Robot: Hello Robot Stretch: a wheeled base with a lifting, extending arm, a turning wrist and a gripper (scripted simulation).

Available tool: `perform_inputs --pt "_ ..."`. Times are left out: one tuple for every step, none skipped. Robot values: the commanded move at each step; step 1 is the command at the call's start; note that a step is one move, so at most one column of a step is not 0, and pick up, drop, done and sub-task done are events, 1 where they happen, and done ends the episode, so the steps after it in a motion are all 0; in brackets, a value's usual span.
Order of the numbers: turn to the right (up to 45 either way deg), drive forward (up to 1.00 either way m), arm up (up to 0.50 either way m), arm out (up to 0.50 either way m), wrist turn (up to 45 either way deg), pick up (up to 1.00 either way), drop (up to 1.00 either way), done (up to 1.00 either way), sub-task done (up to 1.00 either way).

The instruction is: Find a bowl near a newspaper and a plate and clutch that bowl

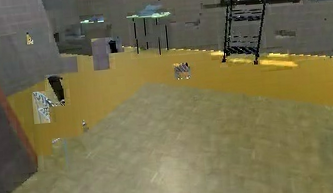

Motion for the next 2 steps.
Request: perform_inputs --pt "0.0 1.00 0.00 0.00 0.0 0.00 0.00 0.00 0.00" --pt "0.0 1.00 0.00 0.00 0.0 0.00 0.00 0.00 0.00"
